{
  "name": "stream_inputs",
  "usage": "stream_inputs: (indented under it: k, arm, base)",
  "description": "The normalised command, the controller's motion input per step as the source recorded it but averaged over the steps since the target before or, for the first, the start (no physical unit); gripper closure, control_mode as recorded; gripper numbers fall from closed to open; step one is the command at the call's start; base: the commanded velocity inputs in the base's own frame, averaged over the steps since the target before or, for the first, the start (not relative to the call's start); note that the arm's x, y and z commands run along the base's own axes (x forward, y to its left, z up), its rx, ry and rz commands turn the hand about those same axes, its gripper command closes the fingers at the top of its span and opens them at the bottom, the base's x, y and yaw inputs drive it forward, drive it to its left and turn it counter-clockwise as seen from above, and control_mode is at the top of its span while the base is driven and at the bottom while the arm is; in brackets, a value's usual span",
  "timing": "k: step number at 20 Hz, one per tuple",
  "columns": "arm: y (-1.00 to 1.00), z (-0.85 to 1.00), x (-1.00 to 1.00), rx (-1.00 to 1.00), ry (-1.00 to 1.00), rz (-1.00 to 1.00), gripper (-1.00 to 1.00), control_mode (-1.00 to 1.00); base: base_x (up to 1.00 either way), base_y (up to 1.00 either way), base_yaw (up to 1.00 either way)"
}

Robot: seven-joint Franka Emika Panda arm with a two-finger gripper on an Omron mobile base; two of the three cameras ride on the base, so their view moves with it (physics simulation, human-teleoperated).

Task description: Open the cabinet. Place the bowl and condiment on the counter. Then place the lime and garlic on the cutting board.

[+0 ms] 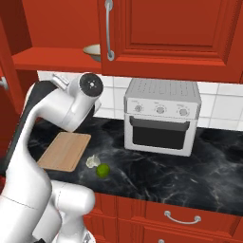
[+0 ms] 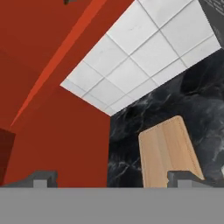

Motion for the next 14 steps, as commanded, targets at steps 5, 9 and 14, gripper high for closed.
stream_inputs:
  k: [5, 9, 14]
  arm:
    - [0.30, 0.01, 0.46, 0.10, 0.01, 0.07, -1.00, -1.00]
    - [0.13, 0.06, 0.12, 0.13, 0.02, 0.15, -1.00, -1.00]
    - [0.27, 0.05, 0.11, 0.11, 0.00, 0.14, -1.00, -1.00]
  base:
    - [0.00, 0.00, 0.00]
    - [0.00, 0.00, 0.00]
    - [0.00, 0.00, 0.00]
